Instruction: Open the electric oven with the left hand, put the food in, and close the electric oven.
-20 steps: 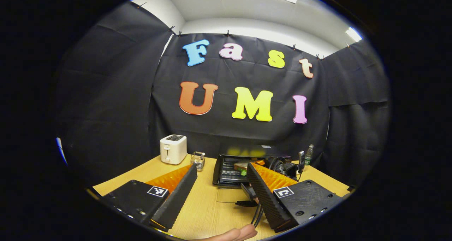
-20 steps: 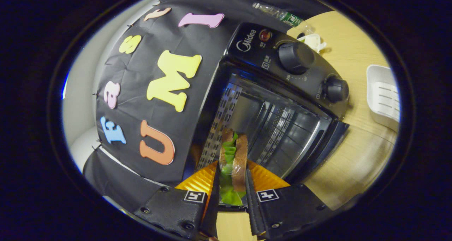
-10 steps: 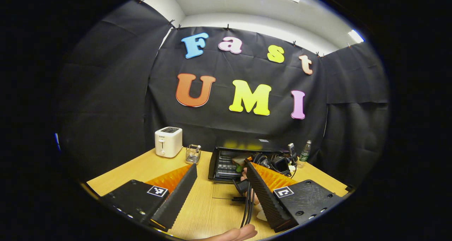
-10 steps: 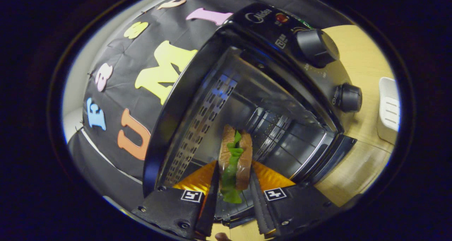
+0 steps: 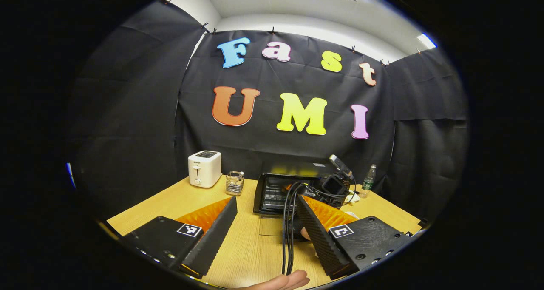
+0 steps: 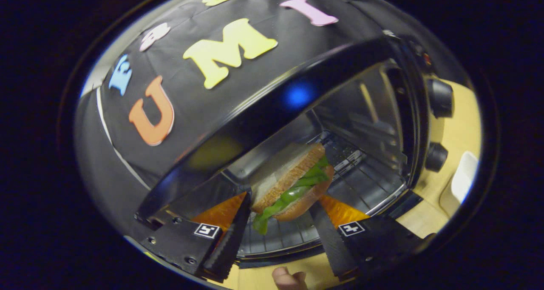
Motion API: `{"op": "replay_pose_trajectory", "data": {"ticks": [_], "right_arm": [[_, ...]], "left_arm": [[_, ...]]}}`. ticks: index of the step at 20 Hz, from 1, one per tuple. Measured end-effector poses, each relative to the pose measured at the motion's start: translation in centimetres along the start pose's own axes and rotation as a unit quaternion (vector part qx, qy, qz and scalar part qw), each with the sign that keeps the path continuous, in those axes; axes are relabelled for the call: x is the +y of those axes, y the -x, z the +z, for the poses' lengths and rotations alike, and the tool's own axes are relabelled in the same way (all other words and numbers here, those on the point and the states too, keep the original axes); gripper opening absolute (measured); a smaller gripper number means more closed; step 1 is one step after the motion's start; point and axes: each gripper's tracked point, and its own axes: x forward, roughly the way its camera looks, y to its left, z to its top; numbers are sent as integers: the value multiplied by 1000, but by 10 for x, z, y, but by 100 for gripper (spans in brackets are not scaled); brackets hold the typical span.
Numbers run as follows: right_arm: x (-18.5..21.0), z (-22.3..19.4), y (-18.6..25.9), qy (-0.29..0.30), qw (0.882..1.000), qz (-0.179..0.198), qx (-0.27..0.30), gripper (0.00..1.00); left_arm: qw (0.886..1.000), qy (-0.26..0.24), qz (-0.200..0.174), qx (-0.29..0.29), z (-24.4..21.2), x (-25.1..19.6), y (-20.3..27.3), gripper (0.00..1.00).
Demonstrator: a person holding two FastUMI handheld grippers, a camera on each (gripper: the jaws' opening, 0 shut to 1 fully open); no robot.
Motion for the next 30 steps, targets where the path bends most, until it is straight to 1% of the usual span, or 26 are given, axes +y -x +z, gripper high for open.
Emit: {"op": "replay_pose_trajectory", "data": {"ticks": [1, 5, 7, 9, 10, 12, 14, 15, 17, 20, 22, 26, 30], "right_arm": [[1, 0, -1, 22, 1000, -5, 6, 89], [-3, -4, 0, 107, 993, -31, 39, 90], [-5, -7, 1, 154, 985, -49, 66, 90], [-4, -11, 5, 187, 976, -55, 98, 90], [-2, -9, 9, 199, 973, -54, 105, 90], [-6, -4, 16, 237, 962, -65, 122, 90], [-9, -3, 21, 252, 955, -65, 141, 91], [-8, -6, 27, 250, 953, -60, 158, 93], [-3, -10, 42, 242, 953, -46, 178, 94], [-6, 0, 65, 248, 953, -39, 170, 93], [-2, 8, 85, 246, 956, -20, 157, 93], [1, 38, 140, 252, 962, 9, 103, 92], [-1, 74, 202, 260, 965, 36, 32, 92]], "left_arm": [[1000, 0, 0, 2, -1, 0, 0, 93], [1000, -3, 3, 7, -2, 1, 2, 93], [1000, -5, 5, 7, -4, -1, 3, 93], [1000, -7, 7, 9, -5, 0, 4, 93], [1000, -8, 9, 9, -5, -1, 5, 93], [1000, -12, 10, 8, -3, -2, 9, 93], [1000, -15, 11, 7, -3, -2, 12, 93], [1000, -16, 11, 7, -4, -3, 15, 93], [1000, -18, 13, 10, -7, -1, 16, 93], [999, -20, 22, 22, -14, 4, 20, 93], [999, -19, 24, 33, -20, 5, 19, 93], [997, -22, 29, 61, -37, 9, 13, 93], [995, -13, 10, 103, -58, -1, -1, 93]]}}
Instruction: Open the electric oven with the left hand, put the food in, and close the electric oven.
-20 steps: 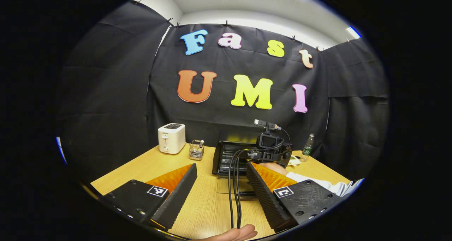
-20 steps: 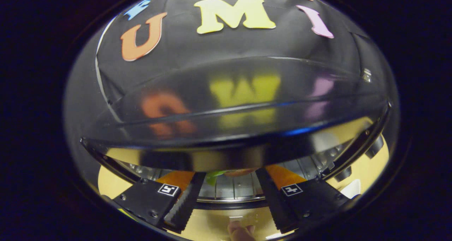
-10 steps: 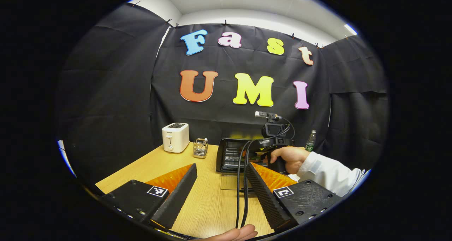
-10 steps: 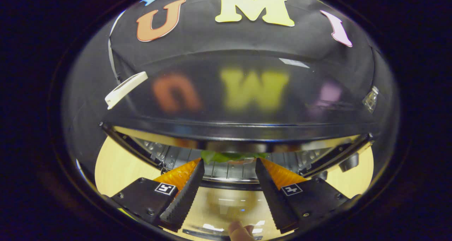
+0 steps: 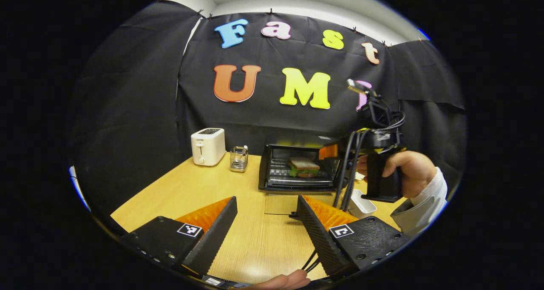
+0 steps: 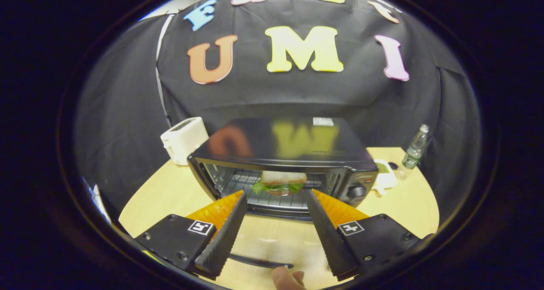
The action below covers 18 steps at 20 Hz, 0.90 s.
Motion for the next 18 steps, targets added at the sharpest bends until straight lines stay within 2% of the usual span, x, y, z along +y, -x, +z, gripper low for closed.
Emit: {"op": "replay_pose_trajectory", "data": {"ticks": [3, 6, 8, 10, 14, 18], "right_arm": [[-20, 26, 55, 0, 998, -1, -67, 92], [-48, 57, 112, 6, 989, -7, -149, 92], [-74, 63, 144, 23, 984, -26, -176, 91], [-98, 75, 171, 13, 977, -36, -207, 92], [-154, 76, 214, -24, 974, -58, -216, 91], [-200, 79, 241, -18, 970, -97, -221, 91]], "left_arm": [[1000, 11, -14, 20, -9, -15, -16, 93], [999, 10, -19, 45, -24, -30, -35, 94], [998, -1, -24, 65, -40, -43, -50, 94], [995, -11, -31, 92, -61, -60, -63, 93], [989, -25, -44, 141, -95, -92, -86, 94], [981, -50, -38, 182, -122, -114, -102, 93]]}}
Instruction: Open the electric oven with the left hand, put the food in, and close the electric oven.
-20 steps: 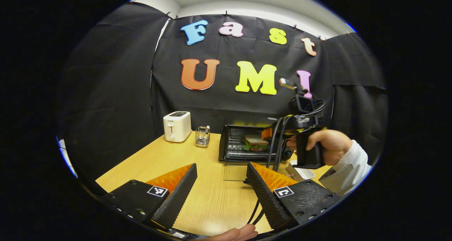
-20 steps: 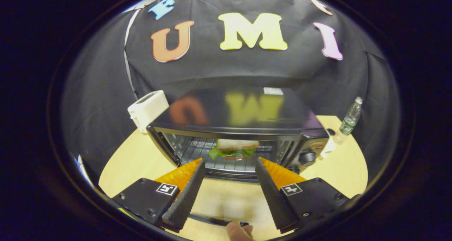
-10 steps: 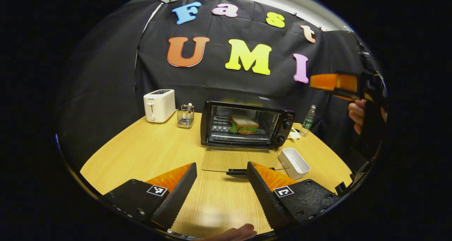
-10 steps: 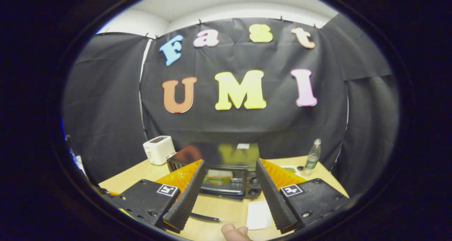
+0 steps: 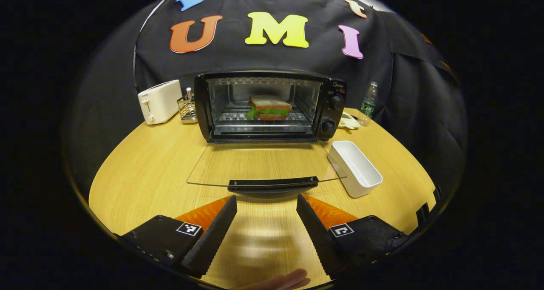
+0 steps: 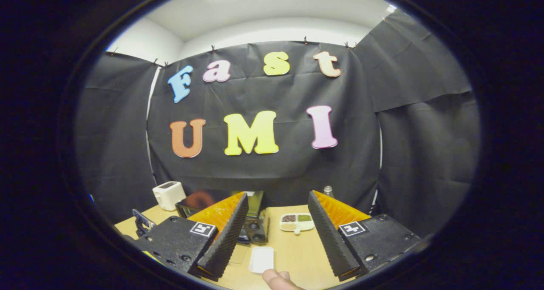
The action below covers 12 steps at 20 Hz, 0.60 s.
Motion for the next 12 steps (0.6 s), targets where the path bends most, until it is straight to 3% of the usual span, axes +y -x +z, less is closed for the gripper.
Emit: {"op": "replay_pose_trajectory", "data": {"ticks": [4, 12], "right_arm": [[-30, 11, 17, 2, 1000, -18, -10, 91], [-48, 20, 24, 10, 999, -14, -29, 91]], "left_arm": [[1000, -10, -1, 23, -6, -20, -16, 94], [999, -1, 29, 38, -4, -14, -39, 96]]}}
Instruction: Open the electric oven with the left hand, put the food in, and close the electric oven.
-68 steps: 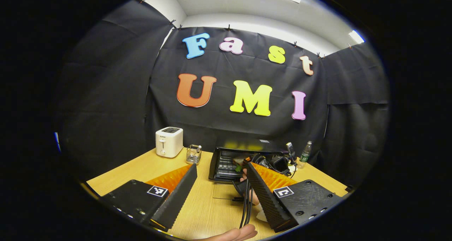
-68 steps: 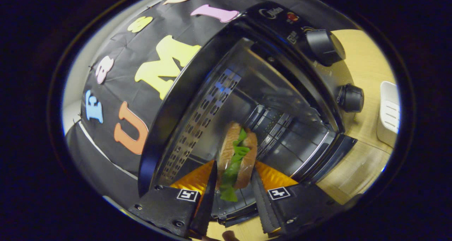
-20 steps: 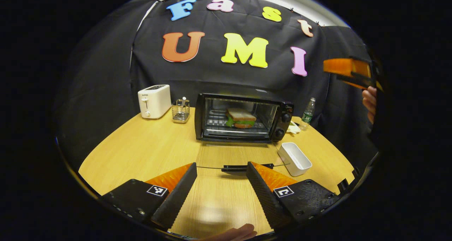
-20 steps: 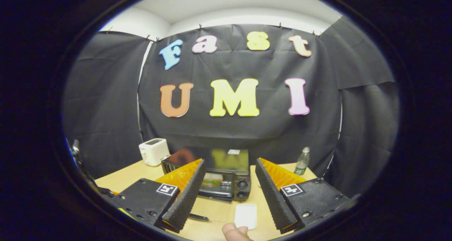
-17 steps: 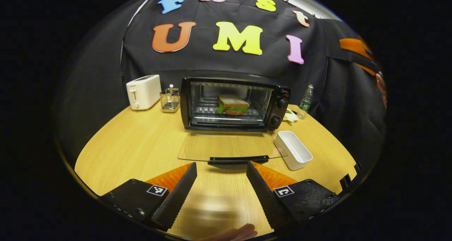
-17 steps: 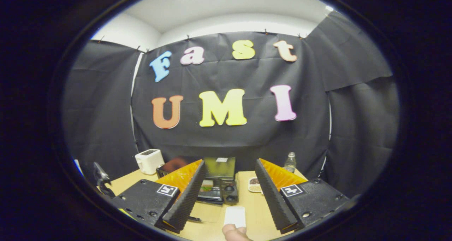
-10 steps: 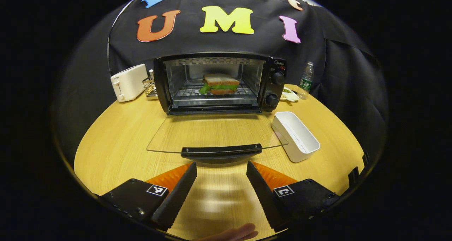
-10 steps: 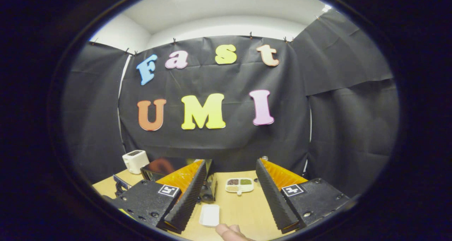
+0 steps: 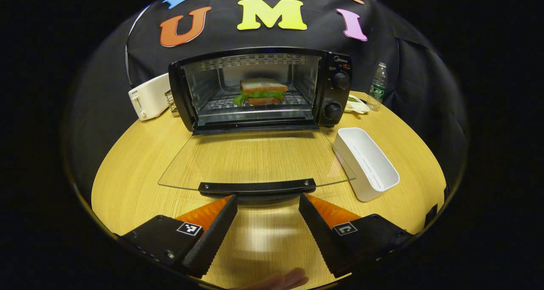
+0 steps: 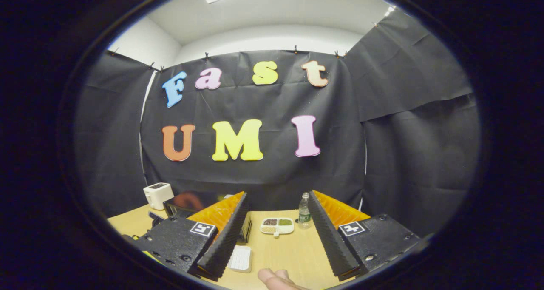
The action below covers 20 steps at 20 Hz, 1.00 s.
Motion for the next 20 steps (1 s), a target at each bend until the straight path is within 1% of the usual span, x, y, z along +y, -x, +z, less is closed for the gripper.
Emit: {"op": "replay_pose_trajectory", "data": {"ticks": [3, 8, 15, 20], "right_arm": [[1, 0, 2, 3, 1000, 5, -7, 91], [-4, -9, 1, 11, 1000, 2, 0, 91], [-8, -19, -5, 8, 1000, -4, 16, 91], [-9, -25, -7, 8, 1000, -4, 23, 91]], "left_arm": [[1000, 4, 3, 11, -1, 1, 0, 96], [1000, 5, 12, 5, 4, 0, 2, 96], [999, -1, 21, -44, 45, 1, 19, 96], [998, 2, 21, -63, 67, 2, 24, 96]]}}
